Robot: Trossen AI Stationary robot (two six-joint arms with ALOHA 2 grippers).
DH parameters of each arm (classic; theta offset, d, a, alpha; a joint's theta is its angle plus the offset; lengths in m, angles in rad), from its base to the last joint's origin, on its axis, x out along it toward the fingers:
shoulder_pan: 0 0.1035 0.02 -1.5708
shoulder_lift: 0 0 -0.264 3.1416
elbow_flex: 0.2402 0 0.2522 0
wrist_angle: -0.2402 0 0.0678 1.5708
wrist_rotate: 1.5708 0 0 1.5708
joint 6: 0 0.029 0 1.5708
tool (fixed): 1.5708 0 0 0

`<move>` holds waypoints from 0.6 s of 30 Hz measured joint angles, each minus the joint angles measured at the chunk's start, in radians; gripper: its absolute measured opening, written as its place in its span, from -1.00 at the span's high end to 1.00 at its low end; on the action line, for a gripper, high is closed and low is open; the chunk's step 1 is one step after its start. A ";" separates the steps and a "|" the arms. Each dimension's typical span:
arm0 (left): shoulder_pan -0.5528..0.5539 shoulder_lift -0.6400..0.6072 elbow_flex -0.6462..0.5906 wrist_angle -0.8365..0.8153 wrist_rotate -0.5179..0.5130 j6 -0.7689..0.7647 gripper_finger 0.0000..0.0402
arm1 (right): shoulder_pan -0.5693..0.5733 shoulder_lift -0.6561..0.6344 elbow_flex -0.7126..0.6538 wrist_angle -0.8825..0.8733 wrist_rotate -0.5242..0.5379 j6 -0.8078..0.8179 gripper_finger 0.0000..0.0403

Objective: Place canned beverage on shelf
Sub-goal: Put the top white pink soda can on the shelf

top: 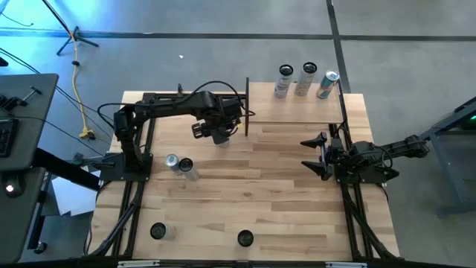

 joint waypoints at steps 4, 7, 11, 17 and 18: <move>-0.006 0.000 0.000 -0.003 0.000 0.000 -0.17 | 0.000 0.000 0.000 0.000 0.000 0.000 -0.93; -0.011 0.000 0.000 -0.005 0.000 0.001 -0.17 | 0.000 0.000 0.000 0.000 0.001 0.000 -0.93; -0.012 0.000 0.001 -0.005 0.041 -0.025 -0.17 | 0.000 0.000 0.000 0.000 0.001 0.000 -0.93; -0.011 0.000 0.001 -0.005 0.057 -0.070 -0.24 | 0.000 0.000 0.000 0.000 0.006 0.000 -0.93; -0.011 0.000 0.001 -0.004 0.057 -0.071 -0.26 | 0.000 0.000 0.000 0.000 0.006 0.000 -0.93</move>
